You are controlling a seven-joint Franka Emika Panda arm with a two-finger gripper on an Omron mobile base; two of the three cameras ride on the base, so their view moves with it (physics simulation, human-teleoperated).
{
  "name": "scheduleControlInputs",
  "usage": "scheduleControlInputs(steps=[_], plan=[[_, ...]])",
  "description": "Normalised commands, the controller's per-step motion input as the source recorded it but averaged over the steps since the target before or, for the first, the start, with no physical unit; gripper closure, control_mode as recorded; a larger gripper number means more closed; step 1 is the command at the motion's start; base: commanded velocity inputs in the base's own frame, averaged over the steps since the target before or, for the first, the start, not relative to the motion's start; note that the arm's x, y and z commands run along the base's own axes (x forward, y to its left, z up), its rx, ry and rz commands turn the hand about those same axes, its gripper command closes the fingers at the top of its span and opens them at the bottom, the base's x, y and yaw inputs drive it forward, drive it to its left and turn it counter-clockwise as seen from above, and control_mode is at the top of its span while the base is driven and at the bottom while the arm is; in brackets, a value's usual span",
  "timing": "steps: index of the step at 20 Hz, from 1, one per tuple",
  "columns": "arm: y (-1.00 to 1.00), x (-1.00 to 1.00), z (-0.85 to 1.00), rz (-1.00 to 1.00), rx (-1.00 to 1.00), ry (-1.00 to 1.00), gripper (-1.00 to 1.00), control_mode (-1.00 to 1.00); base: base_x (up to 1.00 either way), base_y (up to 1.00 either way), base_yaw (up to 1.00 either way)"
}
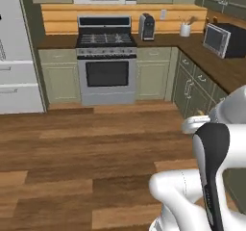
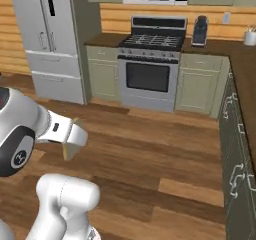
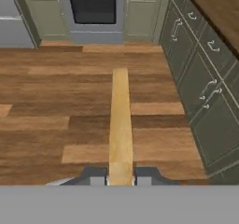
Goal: Start the toaster. Once the lever pops up, take the bread to the plate on the dining counter.
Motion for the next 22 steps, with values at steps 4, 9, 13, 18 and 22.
scheduleControlInputs(steps=[4,9,13,18,22], plan=[[0.0,0.0,0.0,0.0,0.0,0.0,1.0,1.0,0.02,0.04,0.95],[0.0,0.0,0.0,0.0,0.0,0.0,1.0,1.0,0.28,0.0,0.7],[0.0,0.0,0.0,0.0,0.0,0.0,1.0,1.0,0.47,-0.01,0.76],[0.0,0.0,0.0,0.0,0.0,0.0,1.0,1.0,0.68,-0.24,0.69],[0.0,0.0,0.0,0.0,0.0,0.0,1.0,1.0,0.84,-0.39,0.51]])
